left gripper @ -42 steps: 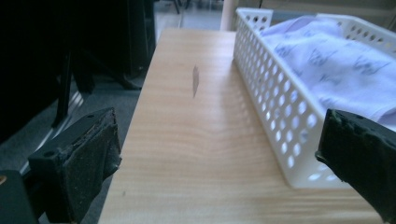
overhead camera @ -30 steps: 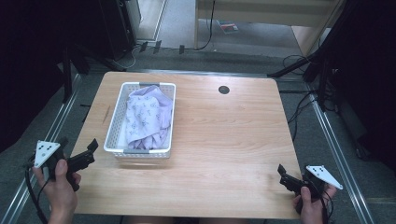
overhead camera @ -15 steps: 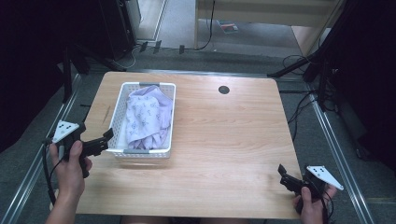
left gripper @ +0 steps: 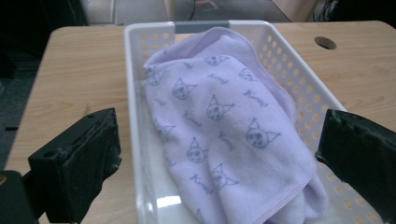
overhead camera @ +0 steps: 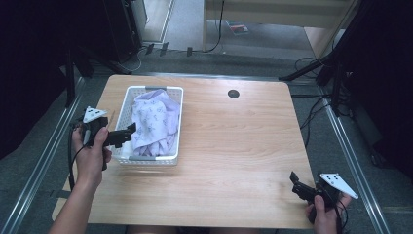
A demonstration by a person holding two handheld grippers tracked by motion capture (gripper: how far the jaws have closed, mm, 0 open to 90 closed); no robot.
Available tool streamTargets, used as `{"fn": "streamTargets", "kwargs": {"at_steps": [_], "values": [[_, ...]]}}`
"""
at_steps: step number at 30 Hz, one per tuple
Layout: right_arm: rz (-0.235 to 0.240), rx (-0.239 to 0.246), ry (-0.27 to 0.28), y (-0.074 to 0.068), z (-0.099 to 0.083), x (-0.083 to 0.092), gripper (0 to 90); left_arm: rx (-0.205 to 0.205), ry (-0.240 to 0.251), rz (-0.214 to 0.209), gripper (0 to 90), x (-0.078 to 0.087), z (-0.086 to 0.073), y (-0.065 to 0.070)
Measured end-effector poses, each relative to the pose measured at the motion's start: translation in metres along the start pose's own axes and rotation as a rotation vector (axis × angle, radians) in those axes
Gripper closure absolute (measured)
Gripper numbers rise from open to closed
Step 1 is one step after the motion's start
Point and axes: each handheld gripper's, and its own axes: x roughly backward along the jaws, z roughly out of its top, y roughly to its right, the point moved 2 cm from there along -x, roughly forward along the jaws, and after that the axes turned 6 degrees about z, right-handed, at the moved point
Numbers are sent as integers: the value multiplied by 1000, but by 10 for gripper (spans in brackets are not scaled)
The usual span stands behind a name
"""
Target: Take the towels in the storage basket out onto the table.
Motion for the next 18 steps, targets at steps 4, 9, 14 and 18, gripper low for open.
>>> {"fn": "streamTargets", "kwargs": {"at_steps": [4,9,14,18], "values": [[3,-1,2,0,0,0,6,-23,-38,-2,1,-13,8,11],[10,6,6,0,0,0,6,-35,-86,12,1,-30,13,18],[13,12,6,-1,0,0,6,-26,-123,19,1,-47,19,19],[19,5,14,0,0,1,6,-33,-177,16,1,-64,23,25]]}}
